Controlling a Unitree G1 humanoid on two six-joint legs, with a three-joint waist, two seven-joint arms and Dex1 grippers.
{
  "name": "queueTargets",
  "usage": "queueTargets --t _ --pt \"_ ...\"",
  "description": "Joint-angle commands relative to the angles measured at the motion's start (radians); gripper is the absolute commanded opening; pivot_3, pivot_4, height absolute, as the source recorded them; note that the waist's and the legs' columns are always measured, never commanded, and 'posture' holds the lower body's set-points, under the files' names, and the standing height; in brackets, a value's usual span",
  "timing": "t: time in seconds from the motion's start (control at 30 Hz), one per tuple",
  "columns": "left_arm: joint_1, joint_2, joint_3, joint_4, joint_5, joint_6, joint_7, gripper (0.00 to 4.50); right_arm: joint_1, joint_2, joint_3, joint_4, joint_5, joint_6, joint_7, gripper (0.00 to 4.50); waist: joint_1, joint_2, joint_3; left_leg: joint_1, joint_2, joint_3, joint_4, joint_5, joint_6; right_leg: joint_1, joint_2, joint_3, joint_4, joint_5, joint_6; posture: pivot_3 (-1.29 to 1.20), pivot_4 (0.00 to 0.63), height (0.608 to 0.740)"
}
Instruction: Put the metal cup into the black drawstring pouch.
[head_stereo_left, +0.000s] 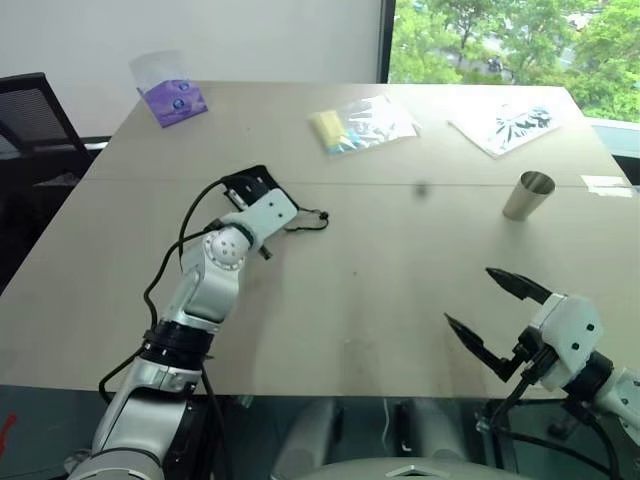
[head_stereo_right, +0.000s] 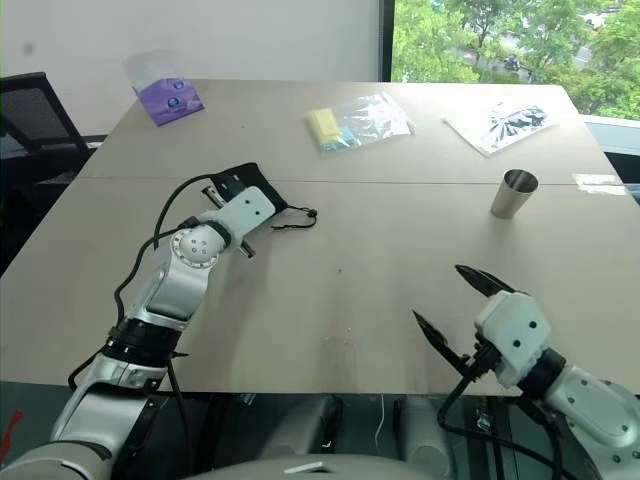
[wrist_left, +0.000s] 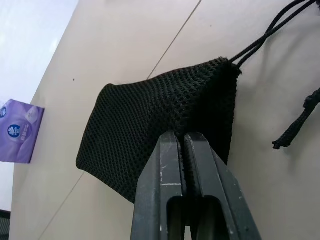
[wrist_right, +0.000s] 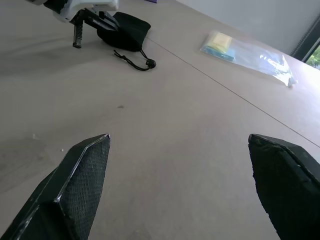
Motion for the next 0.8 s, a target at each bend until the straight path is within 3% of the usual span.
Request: queueTargets --t 0.03,0.23,0.4,0.6,0.8 --pt "-0.027 0.021 0.034 -0.015 -0.023 -0.027 -0.015 0.07 -0.034 0.003 -0.009 -0.002 -0.002 0.009 -0.025 4.5 0.0 0.0 0.0 0.0 0.0 0.0 0.0 0.0 0.0 0.0 0.0 0.0 0.0 0.0 0.0 0.0 0.15 0.74" --pt "-0.071 0.015 0.102 -0.016 -0.176 0.059 -0.148 0.07 -0.105 -0.023 -0.027 0.04 -0.065 0.083 -0.086 4.5 0.002 0.0 0.0 0.0 0.0 0.0 0.001 0.0 0.0 0.0 0.0 0.0 0.0 0.0 0.0 0.0 0.15 0.74" --pt "-0.165 -0.021 0.186 -0.009 -0.344 0.36 -0.238 0.07 -0.179 -0.179 -0.021 0.07 -0.206 0.174 -0.076 4.5 -0.001 0.0 0.0 -0.002 -0.001 0.0 0.004 0.0 0.0 0.0 0.0 -0.001 0.001 0.0 0.0 0.0 0.15 0.74" --pt "-0.21 -0.057 0.243 -0.004 -0.438 0.527 -0.202 0.07 -0.301 -0.278 -0.073 0.143 -0.155 0.248 0.013 4.5 -0.017 0.0 0.0 -0.002 0.0 -0.001 0.006 0.001 -0.001 0.001 0.001 -0.002 0.001 0.0 0.0 0.0 0.15 0.74" --pt "-0.191 -0.074 0.222 -0.016 -0.465 0.525 -0.162 0.07 -0.485 -0.423 -0.107 0.356 -0.114 0.264 0.142 4.5 -0.025 -0.001 0.0 -0.002 0.0 0.0 0.006 0.001 -0.001 0.001 0.001 -0.001 0.001 0.0 0.0 0.0 0.15 0.74"
